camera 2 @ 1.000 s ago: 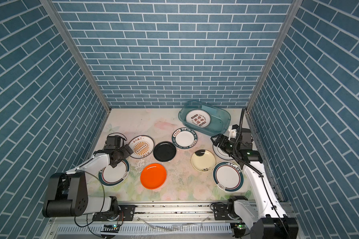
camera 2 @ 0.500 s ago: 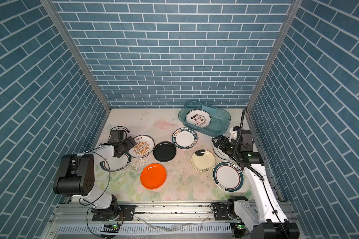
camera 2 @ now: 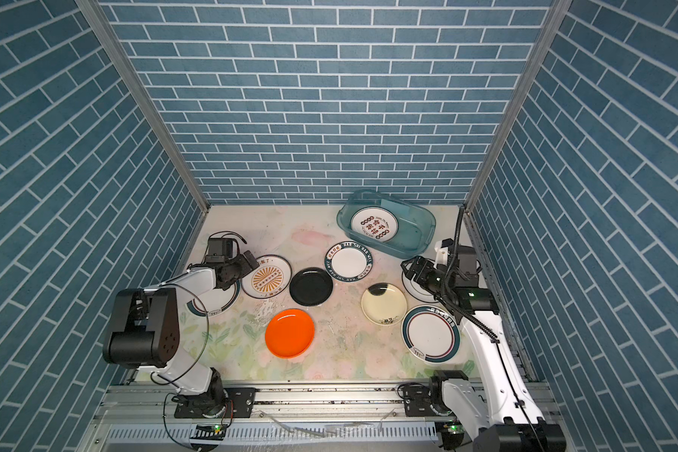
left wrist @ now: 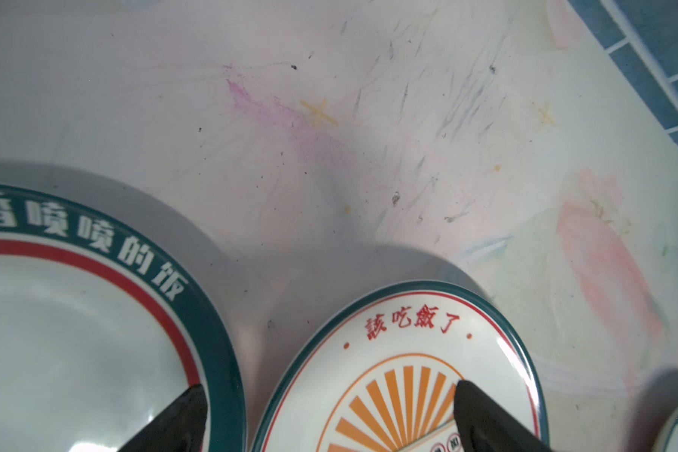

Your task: Place the plates into the plastic bin on the countertop

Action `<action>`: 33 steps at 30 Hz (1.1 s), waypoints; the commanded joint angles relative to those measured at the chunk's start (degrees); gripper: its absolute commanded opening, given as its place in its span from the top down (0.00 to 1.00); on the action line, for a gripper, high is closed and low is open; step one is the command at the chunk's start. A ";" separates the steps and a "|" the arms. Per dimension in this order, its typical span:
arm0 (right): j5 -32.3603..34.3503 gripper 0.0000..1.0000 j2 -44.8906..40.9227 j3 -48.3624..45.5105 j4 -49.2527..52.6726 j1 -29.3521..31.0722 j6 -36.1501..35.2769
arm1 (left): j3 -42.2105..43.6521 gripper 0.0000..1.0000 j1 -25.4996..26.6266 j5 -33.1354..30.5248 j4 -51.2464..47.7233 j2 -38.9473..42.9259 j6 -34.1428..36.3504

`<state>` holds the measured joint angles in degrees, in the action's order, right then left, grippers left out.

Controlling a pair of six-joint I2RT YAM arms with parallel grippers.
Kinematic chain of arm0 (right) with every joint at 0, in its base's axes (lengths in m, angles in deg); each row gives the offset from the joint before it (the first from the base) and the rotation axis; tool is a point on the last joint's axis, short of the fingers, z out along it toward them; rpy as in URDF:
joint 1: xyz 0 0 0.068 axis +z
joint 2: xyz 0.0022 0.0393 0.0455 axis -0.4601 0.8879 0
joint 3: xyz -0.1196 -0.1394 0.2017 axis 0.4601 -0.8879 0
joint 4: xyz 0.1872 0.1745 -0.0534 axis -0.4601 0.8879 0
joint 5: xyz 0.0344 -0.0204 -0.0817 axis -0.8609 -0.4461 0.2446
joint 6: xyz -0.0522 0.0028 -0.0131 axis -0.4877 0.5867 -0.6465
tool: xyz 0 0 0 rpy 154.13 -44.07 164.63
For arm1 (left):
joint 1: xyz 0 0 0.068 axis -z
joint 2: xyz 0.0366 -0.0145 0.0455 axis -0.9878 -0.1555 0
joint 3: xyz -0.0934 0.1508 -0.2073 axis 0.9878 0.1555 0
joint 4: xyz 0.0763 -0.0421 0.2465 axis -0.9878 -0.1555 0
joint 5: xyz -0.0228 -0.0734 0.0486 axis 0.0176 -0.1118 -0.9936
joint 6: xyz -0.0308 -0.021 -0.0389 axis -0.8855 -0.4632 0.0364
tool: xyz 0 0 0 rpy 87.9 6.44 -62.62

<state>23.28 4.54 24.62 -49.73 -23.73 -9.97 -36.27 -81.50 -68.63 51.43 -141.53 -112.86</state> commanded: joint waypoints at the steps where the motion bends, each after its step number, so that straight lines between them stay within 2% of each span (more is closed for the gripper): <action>1: -2.43 0.19 -0.65 0.56 -1.70 -0.22 -0.22 | 2.16 0.00 0.18 -1.64 -4.54 5.40 -0.72; 3: -4.44 0.19 -0.41 0.66 -2.88 -0.23 -0.32 | 3.76 0.00 0.12 -3.14 -6.51 9.26 -1.38; 6: -3.28 0.20 -0.88 0.47 -3.42 -0.16 0.80 | 6.96 0.00 -0.83 -3.98 -8.51 14.96 -1.50; 12: -10.22 0.20 -1.32 -3.71 -14.65 0.84 6.03 | 16.58 0.00 -7.76 -1.50 -11.05 28.73 -5.90; 17: -10.84 0.20 1.57 -3.21 -16.07 4.22 5.01 | 19.19 0.00 -14.54 1.28 -16.08 36.64 -7.70; 21: -10.94 0.20 3.43 -2.24 -16.22 6.12 3.35 | 21.92 0.00 -20.79 8.67 -15.38 36.51 -9.52; 24: -11.09 0.20 4.43 -2.21 -16.89 6.37 2.43 | 25.89 0.03 -24.90 18.44 -7.61 33.88 -12.99; 26: -11.68 0.20 5.23 -2.37 -17.32 6.38 1.88 | 27.76 0.06 -25.72 22.14 -3.13 31.26 -15.82; 29: -12.09 0.20 6.12 -2.91 -18.20 6.46 1.87 | 28.12 0.10 -25.74 24.61 -0.61 27.35 -17.27; 33: -11.84 0.20 6.12 -4.04 -19.16 6.50 1.97 | 28.53 0.16 -25.84 22.64 0.21 26.10 -17.10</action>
<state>12.31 10.75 21.32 -66.72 -17.53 -6.54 -8.84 -107.07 -47.32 50.38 -114.86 -128.66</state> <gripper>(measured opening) 0.797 0.846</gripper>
